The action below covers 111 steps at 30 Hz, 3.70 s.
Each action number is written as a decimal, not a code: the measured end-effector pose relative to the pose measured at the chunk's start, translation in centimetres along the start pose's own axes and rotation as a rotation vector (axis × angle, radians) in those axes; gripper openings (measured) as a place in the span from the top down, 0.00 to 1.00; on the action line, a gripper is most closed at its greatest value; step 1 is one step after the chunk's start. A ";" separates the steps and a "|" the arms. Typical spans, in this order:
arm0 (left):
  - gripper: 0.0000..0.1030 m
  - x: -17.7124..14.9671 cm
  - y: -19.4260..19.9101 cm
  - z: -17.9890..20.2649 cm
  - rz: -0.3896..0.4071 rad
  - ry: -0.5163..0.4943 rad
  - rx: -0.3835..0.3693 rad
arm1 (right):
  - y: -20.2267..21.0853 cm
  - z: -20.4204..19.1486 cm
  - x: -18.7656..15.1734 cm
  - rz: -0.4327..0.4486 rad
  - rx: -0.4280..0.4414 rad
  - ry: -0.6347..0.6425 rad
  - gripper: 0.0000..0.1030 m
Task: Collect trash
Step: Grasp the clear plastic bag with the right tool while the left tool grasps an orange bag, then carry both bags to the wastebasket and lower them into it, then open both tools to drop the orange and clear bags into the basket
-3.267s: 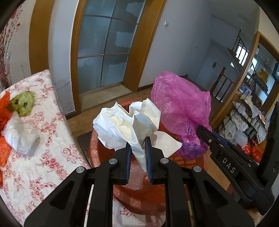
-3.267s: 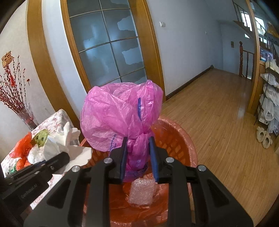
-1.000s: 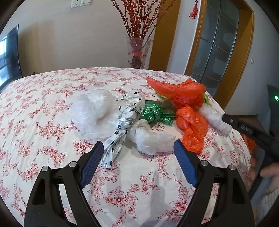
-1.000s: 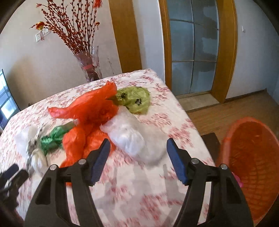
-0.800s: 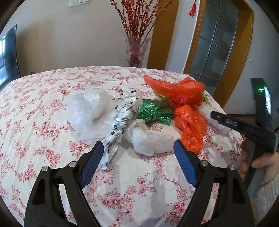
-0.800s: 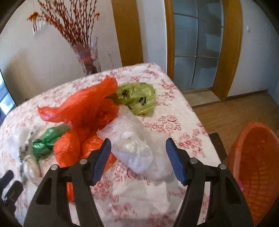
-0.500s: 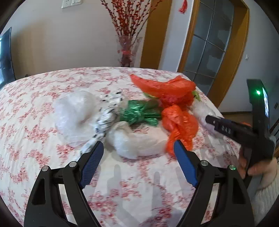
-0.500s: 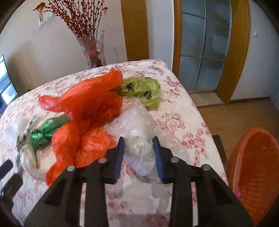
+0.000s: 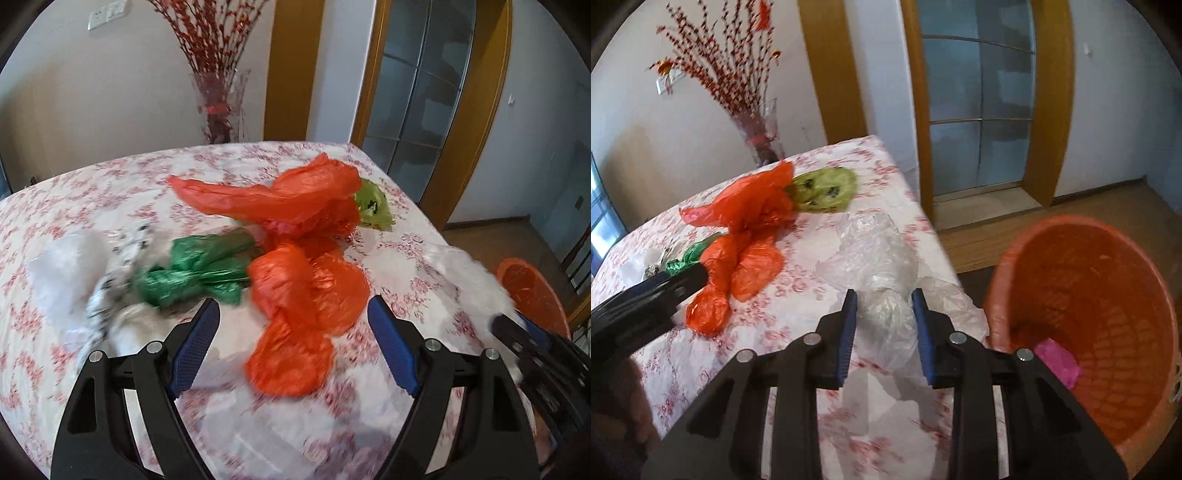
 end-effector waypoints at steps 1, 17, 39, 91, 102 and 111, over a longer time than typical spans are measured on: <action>0.23 0.0 -0.6 0.1 -0.012 0.001 0.011 | 0.2 0.4 -0.1 0.000 -0.002 -0.009 0.71; 0.71 0.1 -3.0 0.3 -0.073 0.003 0.039 | 0.8 2.2 -0.8 0.004 -0.011 -0.042 0.71; 0.72 -2.2 6.7 2.9 0.014 -0.010 -0.118 | 8.4 3.0 -1.5 0.107 -0.026 -0.051 0.71; 0.59 -3.6 3.0 27.0 -0.075 -0.239 -0.397 | 11.3 22.9 -1.0 0.215 -0.177 -0.354 0.63; 0.33 -4.4 2.2 22.0 -0.073 -0.228 -0.258 | 10.9 22.6 -2.9 0.177 -0.239 -0.334 0.34; 0.27 -5.0 2.4 15.3 -0.069 -0.206 -0.147 | 10.9 20.7 -4.0 0.140 -0.229 -0.305 0.33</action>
Point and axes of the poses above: each gripper's, at about its wrist camera, not at the fingertips, and y roughly against the way its jaws point, z to its right, x to its top, the point moved 6 cm from there along -y, roughly the way its jaws point, and after that the axes turned 3 degrees about z, right-handed, at the moved point
